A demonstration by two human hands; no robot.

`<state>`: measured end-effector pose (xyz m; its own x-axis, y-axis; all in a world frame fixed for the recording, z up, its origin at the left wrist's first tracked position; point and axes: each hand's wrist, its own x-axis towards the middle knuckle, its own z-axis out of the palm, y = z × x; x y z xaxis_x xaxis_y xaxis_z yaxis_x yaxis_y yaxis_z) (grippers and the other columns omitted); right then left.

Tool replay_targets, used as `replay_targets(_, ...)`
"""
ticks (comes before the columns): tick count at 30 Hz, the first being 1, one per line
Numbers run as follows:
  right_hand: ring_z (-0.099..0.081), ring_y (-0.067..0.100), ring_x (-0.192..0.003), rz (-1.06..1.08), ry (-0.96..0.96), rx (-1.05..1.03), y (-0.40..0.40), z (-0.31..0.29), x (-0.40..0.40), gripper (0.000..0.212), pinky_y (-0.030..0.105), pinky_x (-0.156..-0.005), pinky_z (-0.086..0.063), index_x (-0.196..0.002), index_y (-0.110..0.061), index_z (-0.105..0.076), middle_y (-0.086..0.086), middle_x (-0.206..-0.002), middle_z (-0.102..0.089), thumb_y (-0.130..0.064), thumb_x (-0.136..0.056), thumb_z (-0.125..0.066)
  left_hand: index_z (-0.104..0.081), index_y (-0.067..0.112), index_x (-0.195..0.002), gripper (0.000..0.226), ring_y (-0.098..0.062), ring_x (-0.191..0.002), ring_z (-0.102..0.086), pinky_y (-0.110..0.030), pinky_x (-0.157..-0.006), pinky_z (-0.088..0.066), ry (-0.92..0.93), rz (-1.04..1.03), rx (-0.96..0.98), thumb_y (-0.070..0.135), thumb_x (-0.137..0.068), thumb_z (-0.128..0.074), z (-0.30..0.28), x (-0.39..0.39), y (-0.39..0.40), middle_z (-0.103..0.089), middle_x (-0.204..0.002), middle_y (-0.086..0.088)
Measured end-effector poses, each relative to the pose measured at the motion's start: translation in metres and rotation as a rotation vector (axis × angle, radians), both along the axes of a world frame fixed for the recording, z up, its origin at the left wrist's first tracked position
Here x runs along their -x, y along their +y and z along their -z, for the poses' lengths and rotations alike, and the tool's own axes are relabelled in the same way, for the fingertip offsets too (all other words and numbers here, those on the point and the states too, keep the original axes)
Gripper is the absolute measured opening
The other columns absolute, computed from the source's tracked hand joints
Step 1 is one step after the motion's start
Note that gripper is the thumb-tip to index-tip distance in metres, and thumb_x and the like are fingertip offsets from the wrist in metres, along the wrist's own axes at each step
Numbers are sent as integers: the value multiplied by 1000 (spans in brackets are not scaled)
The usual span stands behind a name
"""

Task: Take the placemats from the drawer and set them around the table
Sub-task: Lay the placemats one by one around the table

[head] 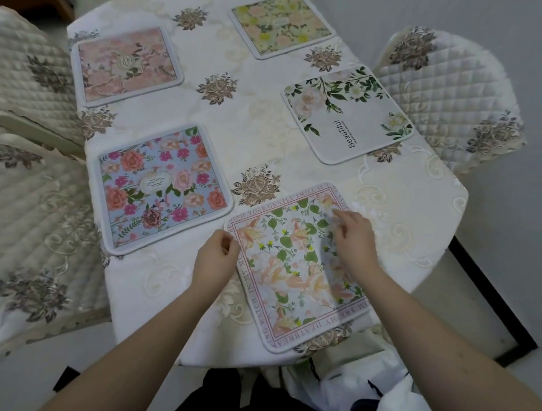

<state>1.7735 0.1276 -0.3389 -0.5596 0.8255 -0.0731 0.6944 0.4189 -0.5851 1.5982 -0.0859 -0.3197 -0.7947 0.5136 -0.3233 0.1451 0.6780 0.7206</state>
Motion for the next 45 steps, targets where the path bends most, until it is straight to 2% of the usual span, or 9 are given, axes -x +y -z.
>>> replay_targets(3,-46,24,-126,-137,52,2,-22,-1,32,40,43,-112,-32,-134,-14,-59,6,-134,-59,-10,-96,-46,-61,17,-110,17,-11,-89,-59,-30,-78,-48,149,141,-57,22,-97,-52,8,7,24,-64,-99,7)
replay_targets(7,-34,19,-141,-269,-16,15,-39,12,75,47,37,-119,-21,-147,-16,-42,2,-151,-44,-16,-100,-40,-62,11,-123,31,-22,-113,-57,-39,-100,-43,442,381,-60,18,-95,-51,31,18,49,-64,-121,-5)
replay_targets(10,-16,16,-149,-375,-110,-11,-39,30,93,55,33,-123,-10,-154,-16,-26,1,-161,-25,-18,-100,-38,-55,7,-136,50,-26,-135,-46,-42,-117,-28,612,514,1,25,-93,-37,47,26,58,-56,-141,-10)
replay_targets(12,-7,15,-151,-433,-172,-62,-36,40,99,58,34,-123,-6,-155,-14,-20,0,-163,-16,-21,-100,-38,-44,5,-147,59,-24,-146,-33,-40,-122,-16,649,610,57,29,-95,-29,61,32,59,-43,-153,-10)
replay_targets(15,-7,17,-151,-476,-215,-147,-30,50,103,57,39,-123,-10,-155,-14,-20,1,-164,-15,-31,-100,-26,-27,8,-155,61,-19,-152,-16,-39,-122,-11,656,679,151,35,-100,-21,79,32,58,-24,-163,-7)
replay_targets(18,-9,13,-151,-479,-254,-221,-30,57,101,62,34,-122,-3,-155,-16,-21,-2,-163,-16,-41,-99,-13,-23,10,-156,63,-16,-152,-13,-40,-122,-12,669,692,195,43,-102,-17,85,30,58,-19,-164,-3)
replay_targets(27,-2,15,-151,-396,-308,-233,-24,57,95,61,44,-122,1,-156,-31,-15,-3,-165,-9,-53,-100,-22,-21,14,-157,65,-14,-153,-10,-41,-122,-14,646,708,214,44,-101,-26,84,31,56,-18,-165,-1)
replay_targets(35,-3,17,-151,-300,-315,-238,10,56,81,64,38,-122,1,-157,-25,-13,1,-165,-9,-51,-100,-25,-17,17,-158,65,-13,-153,-8,-43,-123,-13,654,715,245,46,-101,-27,84,31,54,-15,-165,2)
replay_targets(45,-4,12,-151,-227,-293,-203,56,54,27,61,33,-123,-4,-157,-17,-10,0,-165,-8,-43,-102,-19,-5,23,-159,71,-10,-153,3,-38,-123,0,650,730,281,58,-99,-19,78,40,38,1,-166,6)
